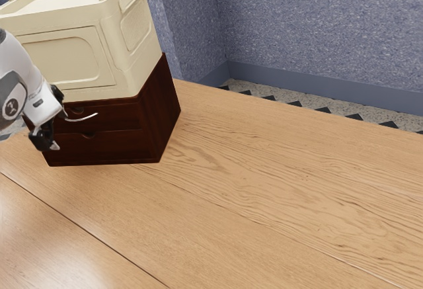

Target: Pull the drawer handle with one arm to open the drawer

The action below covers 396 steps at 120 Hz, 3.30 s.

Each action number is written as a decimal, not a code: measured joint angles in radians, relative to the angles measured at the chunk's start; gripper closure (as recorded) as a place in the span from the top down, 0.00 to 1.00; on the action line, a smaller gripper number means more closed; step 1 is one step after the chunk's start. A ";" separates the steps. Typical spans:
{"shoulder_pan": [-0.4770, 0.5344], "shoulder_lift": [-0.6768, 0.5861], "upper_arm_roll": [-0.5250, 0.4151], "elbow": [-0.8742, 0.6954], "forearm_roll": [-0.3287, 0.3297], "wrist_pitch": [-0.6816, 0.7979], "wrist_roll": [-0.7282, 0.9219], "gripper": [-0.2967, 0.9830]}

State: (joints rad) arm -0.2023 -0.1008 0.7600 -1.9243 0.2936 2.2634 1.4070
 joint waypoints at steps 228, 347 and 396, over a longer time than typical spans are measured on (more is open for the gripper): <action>0.006 0.053 -0.004 -0.058 -0.155 0.081 0.097 0.77; 0.020 -0.110 -0.005 -0.183 -0.164 0.072 0.113 0.67; 0.044 -0.297 -0.037 -0.319 -0.182 0.048 0.117 0.77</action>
State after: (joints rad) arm -0.1585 -0.3981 0.7227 -2.2434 0.1112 2.3112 1.5245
